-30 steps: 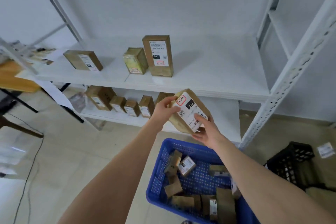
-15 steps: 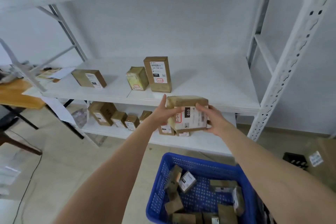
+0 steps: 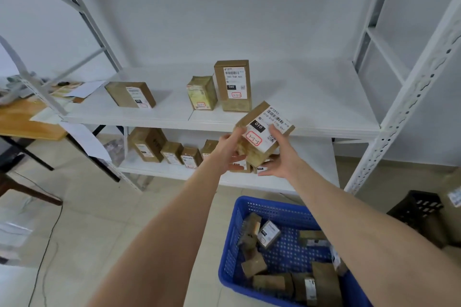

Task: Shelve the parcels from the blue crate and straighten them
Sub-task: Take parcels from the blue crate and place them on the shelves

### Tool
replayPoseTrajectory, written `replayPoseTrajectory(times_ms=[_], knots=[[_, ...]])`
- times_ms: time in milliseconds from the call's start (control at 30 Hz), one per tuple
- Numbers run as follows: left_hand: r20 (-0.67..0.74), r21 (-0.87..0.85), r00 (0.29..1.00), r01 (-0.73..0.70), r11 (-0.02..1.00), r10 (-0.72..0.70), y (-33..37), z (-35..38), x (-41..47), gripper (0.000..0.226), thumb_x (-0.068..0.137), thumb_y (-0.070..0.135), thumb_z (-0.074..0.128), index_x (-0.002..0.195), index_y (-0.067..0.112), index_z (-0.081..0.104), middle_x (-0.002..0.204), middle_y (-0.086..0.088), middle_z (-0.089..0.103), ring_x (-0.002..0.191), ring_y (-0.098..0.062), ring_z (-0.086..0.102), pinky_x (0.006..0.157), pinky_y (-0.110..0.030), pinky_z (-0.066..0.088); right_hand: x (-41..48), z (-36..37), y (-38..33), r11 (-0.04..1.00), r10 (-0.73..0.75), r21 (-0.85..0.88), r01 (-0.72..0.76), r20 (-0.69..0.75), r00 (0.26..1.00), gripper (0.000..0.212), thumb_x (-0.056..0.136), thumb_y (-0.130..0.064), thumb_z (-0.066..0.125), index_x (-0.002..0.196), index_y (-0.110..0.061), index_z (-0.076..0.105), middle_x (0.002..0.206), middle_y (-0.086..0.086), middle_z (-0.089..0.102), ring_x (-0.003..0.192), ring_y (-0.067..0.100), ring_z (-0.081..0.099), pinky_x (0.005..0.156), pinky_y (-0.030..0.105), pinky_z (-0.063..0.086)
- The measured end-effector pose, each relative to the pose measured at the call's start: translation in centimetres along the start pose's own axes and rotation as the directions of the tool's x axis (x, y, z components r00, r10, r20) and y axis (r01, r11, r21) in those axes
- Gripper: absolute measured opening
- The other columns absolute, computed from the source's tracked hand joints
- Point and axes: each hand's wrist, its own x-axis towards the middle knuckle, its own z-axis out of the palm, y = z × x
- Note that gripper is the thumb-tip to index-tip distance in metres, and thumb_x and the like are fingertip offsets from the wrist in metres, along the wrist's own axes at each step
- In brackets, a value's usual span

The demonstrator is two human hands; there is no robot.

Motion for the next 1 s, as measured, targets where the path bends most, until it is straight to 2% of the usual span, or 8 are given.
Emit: replayPoseTrajectory(times_ms=[167, 300, 433, 567, 733, 833, 933, 1000], knots=[[0.007, 0.145, 1.0, 0.004, 0.989, -0.005, 0.0, -5.3, 1.0, 0.072, 0.083, 0.063, 0.054, 0.133, 0.012, 0.045, 0.127, -0.007, 0.054, 0.115, -0.026, 0.049, 0.102, -0.043, 0.039, 0.9, 3.5, 3.3, 0.993, -0.002, 0.121, 0.011, -0.069, 0.998, 0.037, 0.079, -0.044, 0.073, 0.104, -0.022, 0.056, 0.115, 0.017, 0.057, 0.109, 0.039, 0.054, 0.098, 0.058, 0.043], [-0.007, 0.205, 0.995, -0.096, 0.974, 0.1, 0.0, -9.3, 1.3, 0.063, 0.087, 0.056, 0.054, 0.136, 0.017, 0.048, 0.126, -0.005, 0.059, 0.102, -0.02, 0.051, 0.085, -0.032, 0.037, 1.7, 6.8, 5.6, 0.997, -0.021, 0.071, 0.027, -0.093, 0.995, 0.045, 0.078, -0.042, 0.074, 0.114, -0.021, 0.058, 0.11, 0.013, 0.063, 0.109, 0.038, 0.056, 0.099, 0.061, 0.04], [0.039, 0.234, 0.983, -0.181, 0.955, 0.177, 0.0, -13.5, 1.2, 0.05, 0.089, 0.04, 0.059, 0.134, 0.019, 0.052, 0.116, -0.003, 0.066, 0.089, -0.017, 0.062, 0.066, -0.026, 0.049, 1.8, 10.6, 7.4, 0.998, -0.046, 0.045, 0.051, -0.107, 0.993, 0.041, 0.079, -0.041, 0.075, 0.111, -0.021, 0.061, 0.11, 0.011, 0.065, 0.104, 0.035, 0.059, 0.091, 0.056, 0.048], [0.057, 0.213, 0.983, -0.182, 0.96, 0.174, 0.0, -17.3, 1.4, 0.052, 0.085, 0.036, 0.062, 0.134, 0.019, 0.052, 0.105, -0.002, 0.069, 0.098, -0.023, 0.066, 0.091, -0.043, 0.053, 2.7, 13.9, 8.8, 0.998, -0.053, 0.024, 0.055, -0.086, 0.995, 0.052, 0.077, -0.044, 0.075, 0.121, -0.021, 0.06, 0.114, 0.011, 0.067, 0.106, 0.036, 0.06, 0.075, 0.049, 0.051], [0.033, 0.241, 0.975, -0.22, 0.945, 0.219, 1.3, -21.3, 2.1, 0.046, 0.092, 0.028, 0.055, 0.135, 0.015, 0.048, 0.116, -0.005, 0.065, 0.095, -0.019, 0.062, 0.077, -0.028, 0.05, 4.8, 18.1, 9.2, 0.998, -0.066, -0.024, 0.064, -0.077, 0.995, 0.048, 0.078, -0.041, 0.075, 0.119, -0.021, 0.06, 0.113, 0.011, 0.068, 0.106, 0.035, 0.061, 0.068, 0.047, 0.051], [0.018, 0.231, 0.974, -0.225, 0.947, 0.227, 2.6, -23.9, 3.7, 0.041, 0.093, 0.022, 0.055, 0.132, 0.009, 0.049, 0.116, -0.009, 0.066, 0.084, -0.017, 0.063, 0.061, -0.023, 0.052, 7.0, 21.0, 9.1, 0.996, -0.082, -0.052, 0.079, -0.067, 0.994, 0.056, 0.073, -0.042, 0.078, 0.121, -0.021, 0.058, 0.114, 0.011, 0.068, 0.108, 0.036, 0.06, 0.077, 0.05, 0.052], [-0.024, 0.304, 0.962, -0.253, 0.918, 0.273, 4.6, -26.6, 6.1, 0.046, 0.092, 0.029, 0.057, 0.131, 0.005, 0.051, 0.116, -0.01, 0.067, 0.098, -0.022, 0.064, 0.082, -0.034, 0.053, 9.7, 24.1, 8.5, 0.992, -0.108, -0.076, 0.104, -0.055, 0.993, 0.054, 0.074, -0.042, 0.078, 0.12, -0.021, 0.057, 0.113, 0.012, 0.068, 0.109, 0.038, 0.059, 0.096, 0.057, 0.045], [-0.048, 0.334, 0.953, -0.268, 0.904, 0.3, 6.2, -28.3, 8.1, 0.055, 0.09, 0.036, 0.058, 0.136, 0.007, 0.047, 0.122, -0.009, 0.064, 0.107, -0.024, 0.062, 0.092, -0.037, 0.049, 11.8, 26.2, 7.9, 0.99, -0.114, -0.091, 0.11, -0.034, 0.993, 0.056, 0.074, -0.044, 0.077, 0.121, -0.022, 0.056, 0.114, 0.012, 0.067, 0.109, 0.038, 0.058, 0.096, 0.058, 0.044]])
